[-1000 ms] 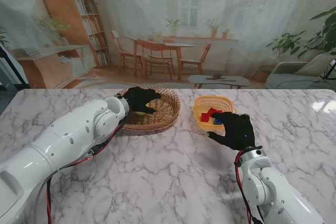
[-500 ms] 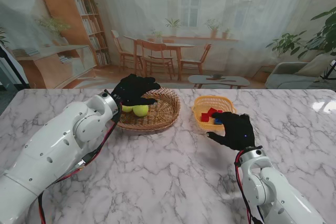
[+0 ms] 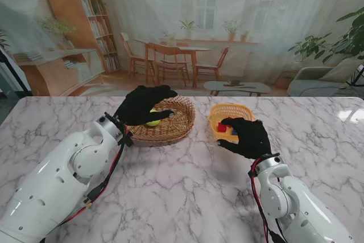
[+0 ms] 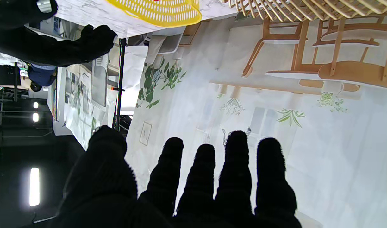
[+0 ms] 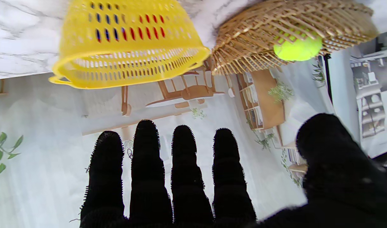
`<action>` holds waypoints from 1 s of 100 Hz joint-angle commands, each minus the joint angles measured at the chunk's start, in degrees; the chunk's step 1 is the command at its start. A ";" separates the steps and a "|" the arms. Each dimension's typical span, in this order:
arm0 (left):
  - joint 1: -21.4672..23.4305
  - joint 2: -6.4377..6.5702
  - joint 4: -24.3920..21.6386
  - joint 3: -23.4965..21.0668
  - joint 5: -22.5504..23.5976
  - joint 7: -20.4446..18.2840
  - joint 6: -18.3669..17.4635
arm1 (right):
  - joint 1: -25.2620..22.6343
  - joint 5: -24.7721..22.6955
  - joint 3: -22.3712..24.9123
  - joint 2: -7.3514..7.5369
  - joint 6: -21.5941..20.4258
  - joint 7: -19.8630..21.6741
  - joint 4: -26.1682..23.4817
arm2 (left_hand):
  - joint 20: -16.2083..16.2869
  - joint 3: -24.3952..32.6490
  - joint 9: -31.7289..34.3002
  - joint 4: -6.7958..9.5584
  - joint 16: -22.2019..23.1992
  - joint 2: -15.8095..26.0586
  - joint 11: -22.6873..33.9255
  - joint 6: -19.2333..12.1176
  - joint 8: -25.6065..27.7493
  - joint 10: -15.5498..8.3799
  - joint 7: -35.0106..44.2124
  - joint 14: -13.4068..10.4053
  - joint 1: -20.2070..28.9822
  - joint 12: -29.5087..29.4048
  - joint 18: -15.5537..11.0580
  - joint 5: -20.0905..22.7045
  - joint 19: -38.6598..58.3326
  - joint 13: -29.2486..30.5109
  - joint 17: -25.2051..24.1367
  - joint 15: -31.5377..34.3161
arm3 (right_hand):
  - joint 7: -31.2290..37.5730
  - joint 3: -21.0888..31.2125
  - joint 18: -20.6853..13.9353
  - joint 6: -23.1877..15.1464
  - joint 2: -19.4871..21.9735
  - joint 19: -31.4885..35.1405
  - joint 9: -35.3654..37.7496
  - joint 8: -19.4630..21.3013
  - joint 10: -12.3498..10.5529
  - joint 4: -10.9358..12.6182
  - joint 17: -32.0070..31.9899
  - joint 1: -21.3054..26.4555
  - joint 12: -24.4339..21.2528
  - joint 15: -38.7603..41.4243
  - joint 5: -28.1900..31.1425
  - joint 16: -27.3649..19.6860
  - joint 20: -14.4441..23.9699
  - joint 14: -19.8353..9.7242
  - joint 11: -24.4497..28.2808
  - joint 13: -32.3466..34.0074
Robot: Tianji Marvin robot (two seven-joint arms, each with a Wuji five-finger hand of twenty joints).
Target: Sort the blocks and the balls into two baskets
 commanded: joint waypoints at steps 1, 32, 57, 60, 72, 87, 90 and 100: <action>1.80 -0.29 -0.46 -0.11 -0.82 0.01 -0.04 | 0.82 0.49 -0.27 -0.48 -0.67 -0.18 -0.84 | 0.68 -0.91 -0.96 -0.07 0.61 2.35 -1.18 -0.20 0.85 -0.68 -0.14 0.22 -0.45 0.75 1.02 -1.56 -1.83 0.04 -0.83 -1.28 | -0.46 -0.77 1.12 0.75 2.61 0.73 0.96 1.08 0.83 1.44 0.41 0.14 -0.73 -3.55 1.11 -0.87 0.65 0.93 -1.18 1.34; 6.43 -2.09 3.25 0.03 -5.77 7.46 -1.09 | 4.04 5.62 -2.87 -1.42 -8.64 -1.85 2.18 | 1.98 -0.79 1.86 0.36 2.20 3.27 2.20 -0.08 1.98 -2.32 1.20 -0.44 0.57 3.16 1.56 0.27 -0.50 1.17 -1.16 0.21 | 0.84 -1.53 0.88 -0.41 3.17 2.57 1.43 1.36 -0.32 1.25 2.14 -2.78 -0.44 -2.00 1.35 -0.06 0.48 -1.73 0.03 4.26; 5.37 -2.70 9.57 2.50 -10.23 6.82 2.95 | 6.95 10.58 -5.80 -2.16 -7.94 -0.59 6.98 | 2.59 -0.83 2.58 0.53 3.07 3.70 3.75 0.15 2.12 -2.48 2.01 0.19 0.82 4.01 2.44 0.43 -0.20 1.39 -2.08 0.68 | 1.73 -1.38 0.33 -0.41 3.67 2.46 1.28 1.41 -0.30 1.27 1.31 -3.03 -0.33 -2.02 1.44 0.22 0.19 -2.15 0.54 2.73; 5.07 -2.78 10.10 2.78 -11.33 6.05 3.51 | 7.27 10.88 -6.20 -2.23 -7.73 -0.55 7.61 | 2.60 -0.80 2.78 0.54 3.09 3.68 3.79 0.28 2.07 -2.33 2.07 0.47 0.93 3.99 2.81 0.67 -0.38 1.28 -2.40 0.62 | 1.87 -1.40 0.39 -0.40 3.70 2.47 1.31 1.42 -0.20 1.27 1.27 -2.95 -0.29 -1.95 1.60 0.25 0.18 -2.10 0.67 2.68; 4.84 -2.84 10.32 2.93 -12.75 4.85 3.94 | 7.59 10.44 -6.69 -2.06 -7.88 -0.13 7.99 | 2.96 -0.84 3.34 0.57 3.39 3.85 4.05 0.38 1.86 -2.31 2.14 0.64 1.14 4.12 2.79 1.28 -0.28 1.29 -2.62 0.87 | 2.13 -1.58 0.39 -0.54 3.89 2.57 1.38 1.34 -0.41 1.29 1.37 -2.82 -0.27 -1.74 1.77 0.34 0.17 -2.24 0.90 2.53; 5.41 -2.27 9.66 2.51 -10.75 4.34 2.53 | 6.53 8.68 -5.85 -1.69 -8.41 -0.52 7.28 | 3.21 -0.93 3.61 0.53 3.55 3.77 4.17 0.38 1.75 -2.37 2.22 0.58 1.06 4.20 2.76 1.38 -0.11 1.45 -2.42 1.00 | 2.31 -1.70 0.42 -0.74 3.99 2.62 1.52 1.20 -0.37 1.38 1.38 -2.68 -0.33 -1.60 1.86 0.36 0.13 -2.24 0.89 2.54; 5.46 -2.09 9.65 2.37 -10.24 4.01 2.08 | 6.23 8.33 -5.58 -1.59 -8.42 -0.47 7.17 | 3.24 -0.94 3.69 0.52 3.55 3.79 4.19 0.27 1.74 -2.41 2.28 0.55 1.04 4.21 2.82 1.47 -0.10 1.46 -2.41 1.00 | 2.34 -1.72 0.43 -0.70 3.96 2.59 1.58 1.17 -0.27 1.39 1.31 -2.61 -0.34 -1.65 1.89 0.33 0.11 -2.21 0.88 2.39; 5.43 -1.67 9.59 1.75 -8.57 3.57 1.32 | 5.68 8.85 -4.82 -1.66 -8.10 -0.13 6.80 | 3.24 -0.99 3.44 0.46 3.43 3.65 3.88 0.35 1.67 -2.24 2.30 0.66 0.85 4.06 3.00 1.55 -0.20 1.28 -2.42 0.75 | 2.33 -1.77 0.54 -0.45 3.94 2.47 1.52 1.03 -0.23 1.43 1.03 -2.29 -0.40 -1.73 1.88 0.30 0.04 -1.93 0.74 2.16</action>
